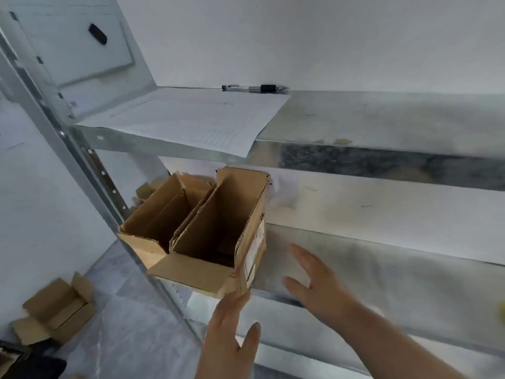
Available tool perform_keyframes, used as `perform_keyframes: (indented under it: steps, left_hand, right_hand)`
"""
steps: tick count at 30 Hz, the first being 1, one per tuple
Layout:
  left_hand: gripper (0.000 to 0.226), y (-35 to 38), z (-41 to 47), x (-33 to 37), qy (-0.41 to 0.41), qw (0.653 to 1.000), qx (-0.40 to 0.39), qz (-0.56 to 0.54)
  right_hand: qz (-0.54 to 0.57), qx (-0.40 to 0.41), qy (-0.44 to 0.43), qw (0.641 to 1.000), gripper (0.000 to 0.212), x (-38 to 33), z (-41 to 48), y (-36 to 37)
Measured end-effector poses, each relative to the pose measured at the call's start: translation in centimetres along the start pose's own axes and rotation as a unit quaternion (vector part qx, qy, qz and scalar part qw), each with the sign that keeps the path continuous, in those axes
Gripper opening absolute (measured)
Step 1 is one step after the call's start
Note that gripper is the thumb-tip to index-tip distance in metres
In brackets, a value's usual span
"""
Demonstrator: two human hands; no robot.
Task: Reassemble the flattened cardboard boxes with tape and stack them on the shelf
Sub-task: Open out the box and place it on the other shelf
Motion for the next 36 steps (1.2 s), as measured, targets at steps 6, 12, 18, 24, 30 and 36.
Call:
perform_keyframes:
  steps: [6, 12, 18, 24, 30, 36]
  left_hand:
    - [0.049, 2.3, 1.6, 10.4, 0.255, 0.956, -0.008, 0.145]
    - [0.052, 10.9, -0.9, 20.4, 0.421, 0.890, -0.081, 0.156]
    - [0.051, 22.5, -8.2, 33.4, 0.534, 0.834, -0.117, 0.081]
    - [0.047, 34.4, -17.2, 45.0, 0.583, 0.801, -0.136, 0.017]
    - [0.051, 43.6, -22.6, 51.3, 0.593, 0.782, -0.190, 0.016]
    - [0.049, 51.3, -22.8, 57.3, 0.601, 0.773, -0.202, 0.013]
  right_hand:
    - [-0.210, 0.115, 0.058, 0.969, 0.070, 5.1, -11.8, -3.5]
    - [-0.249, 0.249, 0.139, 0.926, 0.072, 8.6, -24.2, -10.9]
    - [-0.257, 0.313, 0.260, 0.877, 0.075, 15.3, -39.4, -18.2]
    - [-0.263, 0.358, 0.346, 0.826, 0.076, 22.0, -54.7, -25.5]
    - [-0.202, 0.393, 0.410, 0.798, 0.069, 26.4, -64.4, -30.4]
    - [-0.162, 0.382, 0.426, 0.804, 0.072, 32.8, -65.9, -34.8]
Point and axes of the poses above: each hand's wrist, its own z-axis towards the middle knuckle, its own y-axis out of the palm, x = y × z, the point moved 4 cm from there along z, towards the middle knuckle, and after that the axes turned 4 degrees about -x, right-handed, at the moved point
